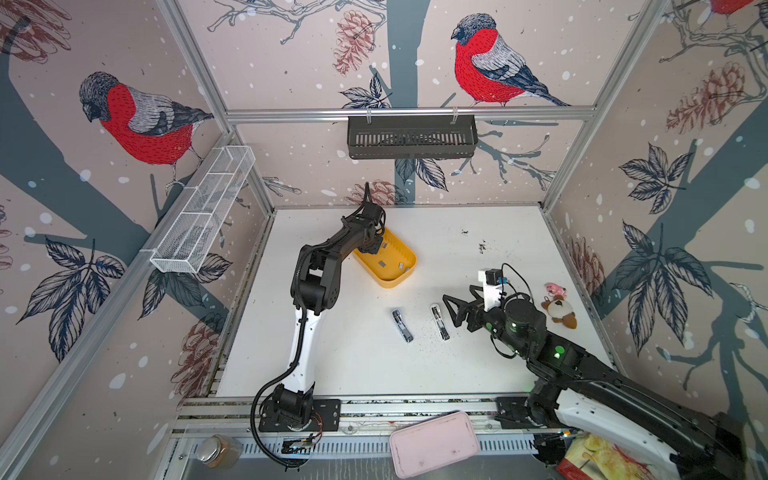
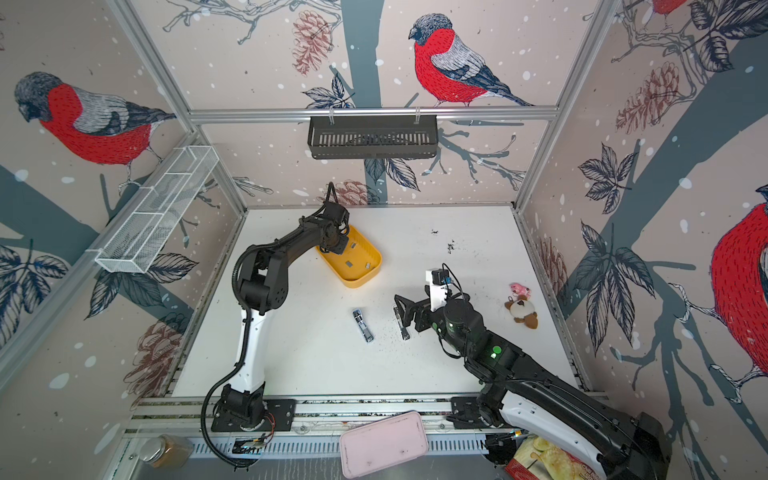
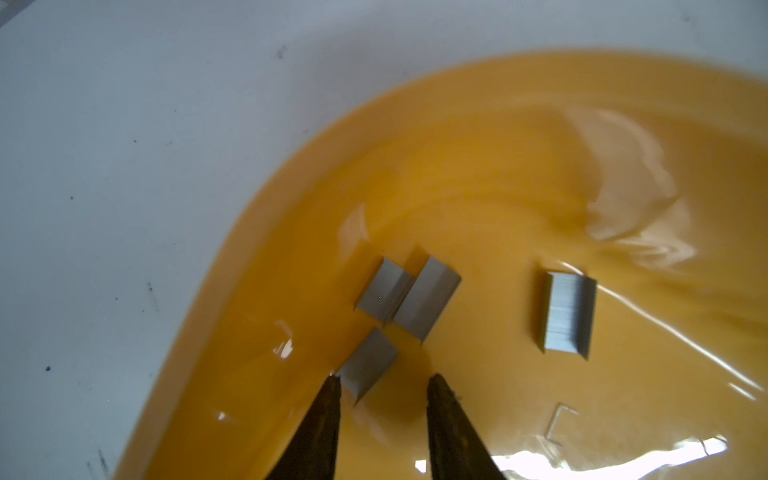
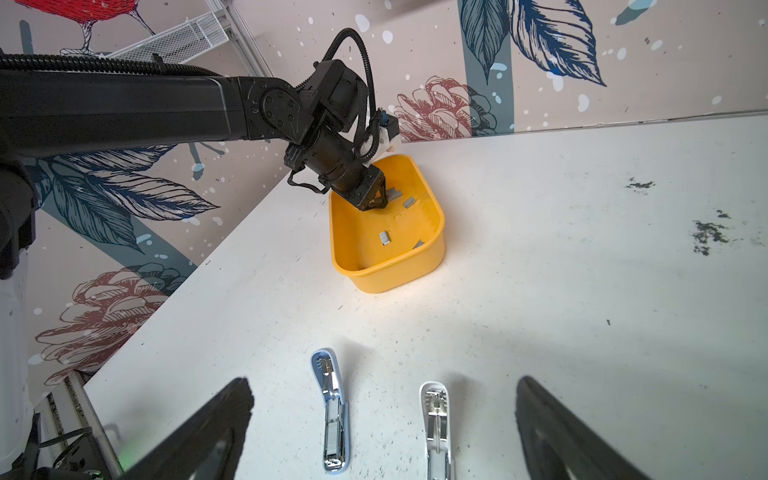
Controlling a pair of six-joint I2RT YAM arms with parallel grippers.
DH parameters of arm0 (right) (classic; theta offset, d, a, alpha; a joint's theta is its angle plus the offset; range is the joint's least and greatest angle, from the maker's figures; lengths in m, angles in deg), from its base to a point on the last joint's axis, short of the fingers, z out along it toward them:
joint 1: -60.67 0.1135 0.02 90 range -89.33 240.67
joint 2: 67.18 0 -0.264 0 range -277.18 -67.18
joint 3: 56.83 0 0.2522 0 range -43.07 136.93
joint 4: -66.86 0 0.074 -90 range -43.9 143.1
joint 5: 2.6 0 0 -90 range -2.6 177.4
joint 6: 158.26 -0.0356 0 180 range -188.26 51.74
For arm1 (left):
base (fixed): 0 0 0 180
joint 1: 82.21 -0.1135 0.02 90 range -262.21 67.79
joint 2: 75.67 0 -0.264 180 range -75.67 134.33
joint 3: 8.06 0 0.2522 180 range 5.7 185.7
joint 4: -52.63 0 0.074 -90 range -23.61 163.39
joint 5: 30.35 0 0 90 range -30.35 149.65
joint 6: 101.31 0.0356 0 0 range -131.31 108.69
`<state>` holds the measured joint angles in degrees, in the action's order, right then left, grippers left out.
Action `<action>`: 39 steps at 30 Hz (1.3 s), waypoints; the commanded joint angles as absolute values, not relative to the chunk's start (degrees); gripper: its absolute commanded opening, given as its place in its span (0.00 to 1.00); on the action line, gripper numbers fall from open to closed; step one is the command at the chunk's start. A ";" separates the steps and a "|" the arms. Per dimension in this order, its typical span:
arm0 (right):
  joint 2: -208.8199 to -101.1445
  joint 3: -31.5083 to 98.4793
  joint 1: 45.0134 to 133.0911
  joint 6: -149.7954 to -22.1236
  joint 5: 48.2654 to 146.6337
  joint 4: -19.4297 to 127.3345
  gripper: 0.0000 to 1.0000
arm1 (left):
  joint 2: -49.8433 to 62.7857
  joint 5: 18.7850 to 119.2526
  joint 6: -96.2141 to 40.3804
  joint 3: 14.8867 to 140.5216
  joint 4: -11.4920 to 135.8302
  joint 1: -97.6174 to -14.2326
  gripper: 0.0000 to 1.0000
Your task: Load the staples into the stapler
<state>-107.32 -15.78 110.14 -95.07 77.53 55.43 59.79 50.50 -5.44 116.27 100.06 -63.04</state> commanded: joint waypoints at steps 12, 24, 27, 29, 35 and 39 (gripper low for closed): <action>-106.83 -16.10 110.21 -94.89 75.84 56.12 0.99 | 60.92 53.13 -6.29 118.02 105.23 -62.92 0.28; -106.72 -16.26 110.18 -94.98 76.23 55.92 0.98 | 60.31 58.39 -9.51 120.40 110.45 -62.32 0.28; -106.51 -16.17 110.19 -95.04 76.06 55.74 0.98 | 60.30 59.05 -10.04 120.85 110.89 -62.32 0.28; -106.50 -16.17 110.15 -95.12 76.01 55.91 0.98 | 60.43 59.75 -10.41 121.62 111.47 -62.35 0.28; -106.59 -16.17 110.13 -94.98 75.88 56.09 0.98 | 60.22 64.36 -12.13 123.47 113.18 -62.28 0.27; -106.64 -16.26 110.13 -94.91 75.71 56.00 0.98 | 59.29 69.90 -12.78 124.05 114.02 -62.35 0.26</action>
<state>-106.64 -16.30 110.12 -95.07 76.33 55.43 60.40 64.53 -11.96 123.28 111.73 -62.25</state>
